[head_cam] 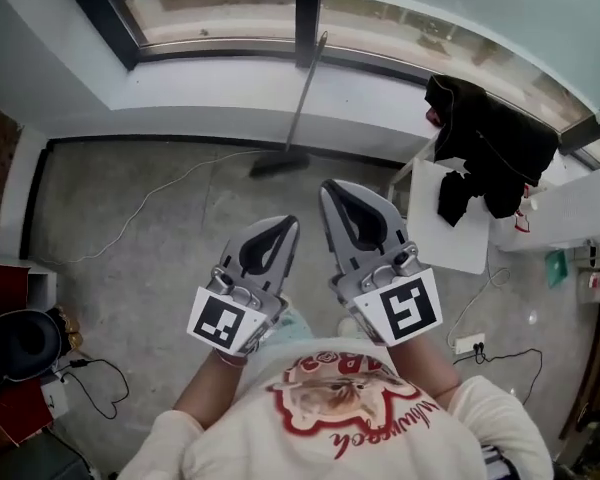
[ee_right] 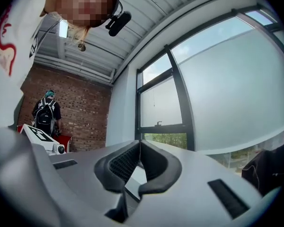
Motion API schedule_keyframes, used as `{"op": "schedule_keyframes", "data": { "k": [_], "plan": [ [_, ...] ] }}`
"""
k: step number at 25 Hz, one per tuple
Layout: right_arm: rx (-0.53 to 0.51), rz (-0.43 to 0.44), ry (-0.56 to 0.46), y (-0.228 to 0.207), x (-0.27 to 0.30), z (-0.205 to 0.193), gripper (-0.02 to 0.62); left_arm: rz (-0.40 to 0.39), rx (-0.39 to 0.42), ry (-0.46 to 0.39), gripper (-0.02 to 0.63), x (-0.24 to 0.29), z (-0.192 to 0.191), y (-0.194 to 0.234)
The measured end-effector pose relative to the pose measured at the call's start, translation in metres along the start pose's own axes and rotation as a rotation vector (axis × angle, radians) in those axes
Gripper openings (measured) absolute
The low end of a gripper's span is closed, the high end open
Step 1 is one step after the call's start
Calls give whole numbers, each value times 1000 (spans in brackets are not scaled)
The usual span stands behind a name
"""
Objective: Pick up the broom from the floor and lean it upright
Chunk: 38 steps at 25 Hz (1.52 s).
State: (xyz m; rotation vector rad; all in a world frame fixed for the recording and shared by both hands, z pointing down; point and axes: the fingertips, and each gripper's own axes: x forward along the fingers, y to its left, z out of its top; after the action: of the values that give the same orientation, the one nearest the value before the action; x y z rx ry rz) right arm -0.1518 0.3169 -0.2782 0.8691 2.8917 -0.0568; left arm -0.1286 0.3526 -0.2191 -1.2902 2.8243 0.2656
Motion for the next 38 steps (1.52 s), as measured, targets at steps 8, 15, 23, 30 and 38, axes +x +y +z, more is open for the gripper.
{"op": "schedule_keyframes", "data": {
  "k": [8, 15, 23, 30, 38],
  "plan": [
    [-78, -2, 48, -1, -116, 11, 26, 30, -31, 3, 17, -23, 1, -99],
    [67, 74, 72, -14, -180, 13, 25, 96, -21, 2, 17, -35, -1, -185],
    [-25, 138, 58, 19, -180, 32, 25, 71, -2, -12, 17, -45, 20, -185],
    [-87, 100, 57, 45, -160, 28, 25, 30, 60, -3, 17, -63, 36, -163],
    [-100, 99, 64, 72, -123, 23, 25, 22, 82, -4, 17, -87, 49, -121]
  ]
}}
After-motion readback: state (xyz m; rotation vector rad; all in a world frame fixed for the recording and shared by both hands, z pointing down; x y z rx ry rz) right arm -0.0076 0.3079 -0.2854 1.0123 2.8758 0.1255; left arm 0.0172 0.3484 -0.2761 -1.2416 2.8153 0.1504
